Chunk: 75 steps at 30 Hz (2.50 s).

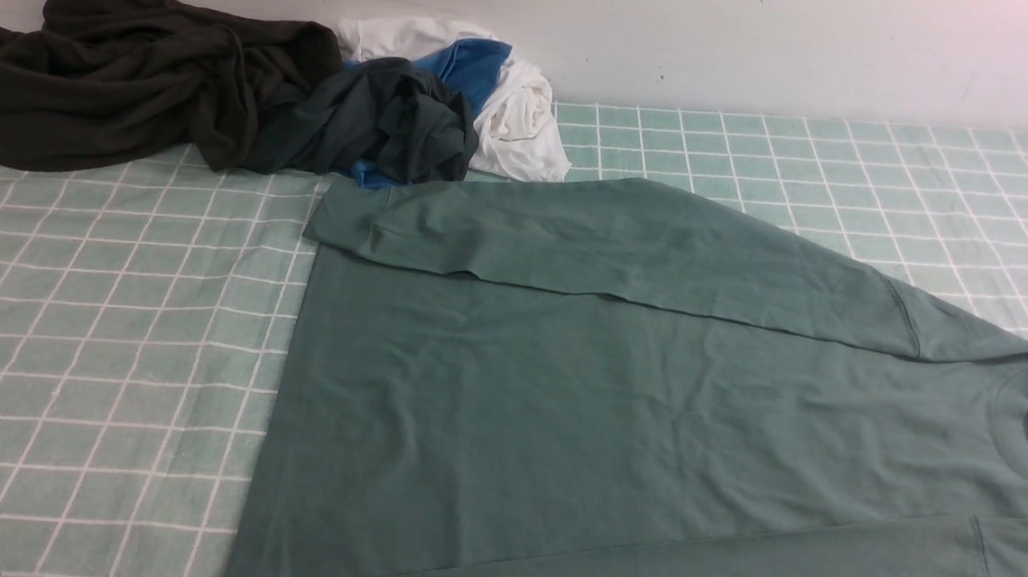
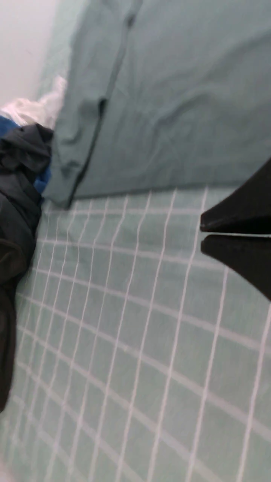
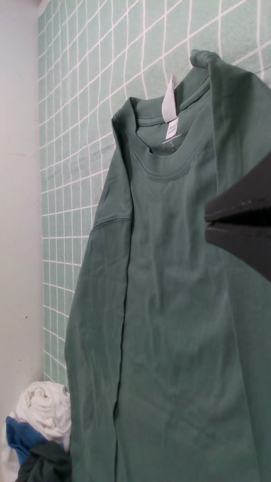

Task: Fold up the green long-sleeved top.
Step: Use the left arm to clamp the cuff closest to it

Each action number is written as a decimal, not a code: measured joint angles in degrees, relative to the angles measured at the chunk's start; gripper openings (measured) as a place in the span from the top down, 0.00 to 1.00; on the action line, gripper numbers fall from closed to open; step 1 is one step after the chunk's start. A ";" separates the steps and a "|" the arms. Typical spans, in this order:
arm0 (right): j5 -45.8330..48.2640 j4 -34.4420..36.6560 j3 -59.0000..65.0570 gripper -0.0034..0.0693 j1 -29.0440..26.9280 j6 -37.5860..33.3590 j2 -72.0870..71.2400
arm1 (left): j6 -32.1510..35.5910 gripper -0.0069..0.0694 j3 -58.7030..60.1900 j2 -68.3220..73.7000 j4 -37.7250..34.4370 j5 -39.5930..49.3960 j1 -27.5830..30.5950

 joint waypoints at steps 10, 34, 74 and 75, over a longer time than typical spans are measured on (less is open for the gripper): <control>0.58 32.05 0.11 0.97 0.00 0.20 0.00 | -3.95 0.91 0.05 0.00 -27.38 -1.14 0.00; 1.49 46.42 -19.94 0.97 0.00 -31.97 19.66 | 26.02 0.91 -41.52 32.65 0.44 28.80 -0.18; 45.87 15.97 -46.22 0.97 20.43 -28.69 58.36 | 23.72 0.66 -50.96 97.20 21.66 29.93 -33.88; 45.75 15.97 -46.22 0.97 20.43 -28.69 58.36 | 23.72 0.76 -51.47 97.20 21.60 30.82 -33.88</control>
